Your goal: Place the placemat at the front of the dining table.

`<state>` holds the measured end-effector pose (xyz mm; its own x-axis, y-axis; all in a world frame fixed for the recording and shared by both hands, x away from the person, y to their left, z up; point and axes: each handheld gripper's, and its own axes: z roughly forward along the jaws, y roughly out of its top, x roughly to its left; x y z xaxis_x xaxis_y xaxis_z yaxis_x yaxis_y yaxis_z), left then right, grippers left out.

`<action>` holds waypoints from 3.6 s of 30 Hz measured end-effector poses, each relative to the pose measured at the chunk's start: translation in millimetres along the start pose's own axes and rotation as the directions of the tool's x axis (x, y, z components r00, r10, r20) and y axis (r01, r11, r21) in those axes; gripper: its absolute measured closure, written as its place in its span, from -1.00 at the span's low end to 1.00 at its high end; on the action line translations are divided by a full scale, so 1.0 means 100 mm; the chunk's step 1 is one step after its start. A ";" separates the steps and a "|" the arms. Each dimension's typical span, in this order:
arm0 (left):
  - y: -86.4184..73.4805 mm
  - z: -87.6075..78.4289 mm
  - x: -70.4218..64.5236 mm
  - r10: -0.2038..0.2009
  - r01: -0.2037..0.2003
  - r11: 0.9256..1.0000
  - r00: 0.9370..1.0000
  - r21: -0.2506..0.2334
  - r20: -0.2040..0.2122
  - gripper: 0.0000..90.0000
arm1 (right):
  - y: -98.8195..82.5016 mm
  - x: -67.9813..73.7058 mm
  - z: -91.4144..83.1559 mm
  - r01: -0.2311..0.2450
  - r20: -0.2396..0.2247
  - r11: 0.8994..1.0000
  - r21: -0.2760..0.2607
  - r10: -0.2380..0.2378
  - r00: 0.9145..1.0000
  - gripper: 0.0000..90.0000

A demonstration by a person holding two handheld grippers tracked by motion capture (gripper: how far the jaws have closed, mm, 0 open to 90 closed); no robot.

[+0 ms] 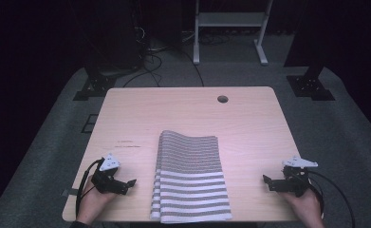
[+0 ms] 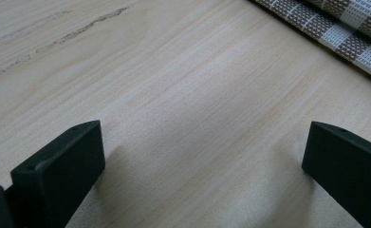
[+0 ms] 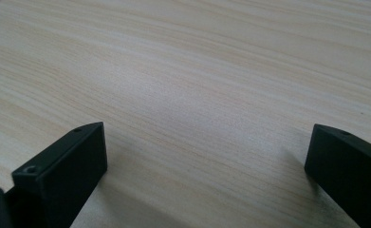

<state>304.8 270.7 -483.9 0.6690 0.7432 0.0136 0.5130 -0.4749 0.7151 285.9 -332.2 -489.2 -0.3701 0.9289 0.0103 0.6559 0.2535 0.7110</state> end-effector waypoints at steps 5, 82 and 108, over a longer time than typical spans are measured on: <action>0.00 0.00 0.00 -0.006 0.006 1.000 1.000 0.000 -0.005 -1.00 | 0.00 0.00 0.00 0.000 0.000 1.000 0.000 0.000 1.000 -1.00; 0.57 -0.15 -0.26 0.009 0.011 0.989 0.991 -0.147 0.135 -1.00 | 0.01 0.01 0.01 0.000 0.000 1.000 0.001 0.000 1.000 -1.00; 0.77 0.06 -0.51 0.057 -0.026 0.988 0.977 -0.152 0.205 -1.00 | 0.01 0.01 0.01 -0.002 0.000 1.000 0.002 0.002 1.000 -1.00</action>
<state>312.7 193.5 -433.5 0.7931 0.6025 -0.0895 0.4082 -0.4167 0.8122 287.0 -330.4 -489.1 -0.3686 0.9295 0.0116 0.6582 0.2522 0.7094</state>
